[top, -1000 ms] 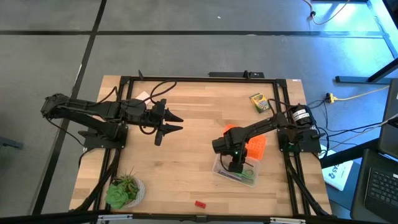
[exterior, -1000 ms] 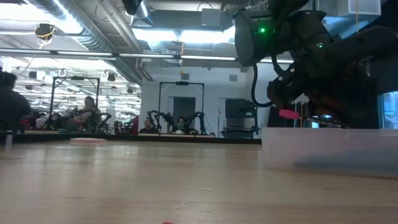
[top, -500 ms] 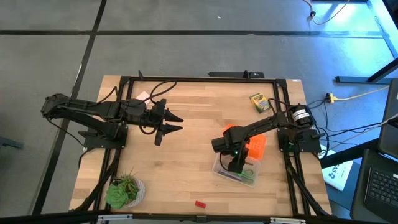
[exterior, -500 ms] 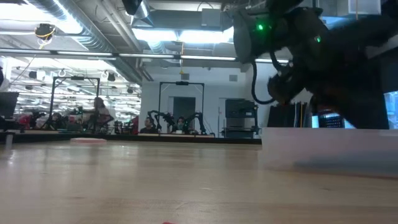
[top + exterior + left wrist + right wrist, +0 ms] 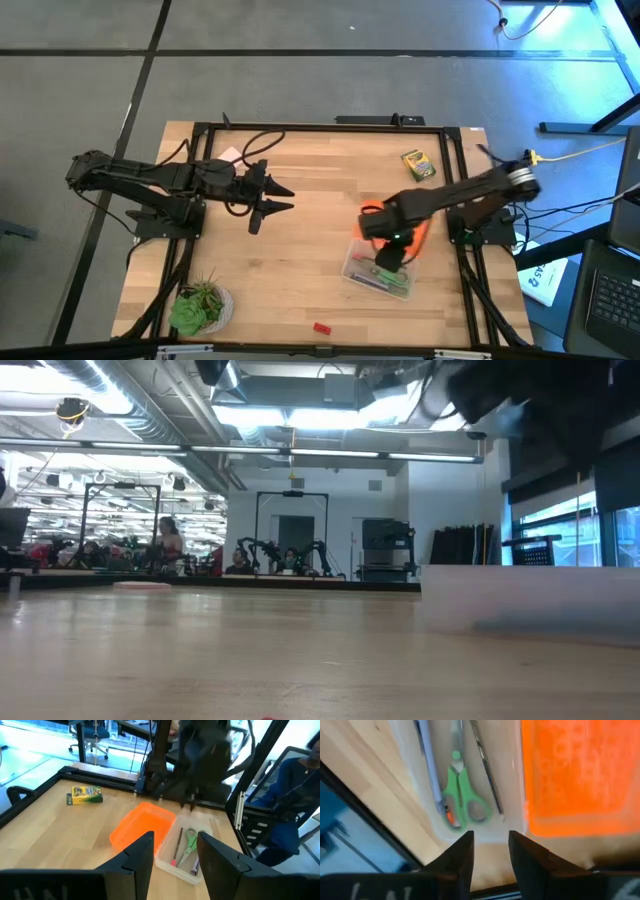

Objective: Pack school essentials
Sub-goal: Move the orange supply box to the center of the table

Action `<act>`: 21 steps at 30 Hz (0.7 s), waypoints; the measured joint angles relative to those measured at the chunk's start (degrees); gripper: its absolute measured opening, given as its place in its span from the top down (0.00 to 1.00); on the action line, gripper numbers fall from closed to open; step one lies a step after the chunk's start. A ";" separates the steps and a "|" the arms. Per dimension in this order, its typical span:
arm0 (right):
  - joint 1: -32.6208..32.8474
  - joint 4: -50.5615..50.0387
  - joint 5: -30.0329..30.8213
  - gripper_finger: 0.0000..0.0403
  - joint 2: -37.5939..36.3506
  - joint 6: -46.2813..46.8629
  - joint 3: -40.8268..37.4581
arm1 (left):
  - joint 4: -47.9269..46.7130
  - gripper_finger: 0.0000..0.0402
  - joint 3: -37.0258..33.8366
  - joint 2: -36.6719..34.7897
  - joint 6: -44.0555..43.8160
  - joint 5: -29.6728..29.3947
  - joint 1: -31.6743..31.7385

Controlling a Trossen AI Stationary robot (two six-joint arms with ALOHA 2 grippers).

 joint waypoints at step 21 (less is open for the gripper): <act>10.42 15.82 -9.29 0.69 -14.03 38.92 -30.13 | -0.36 0.65 0.00 0.00 0.37 -0.01 -0.74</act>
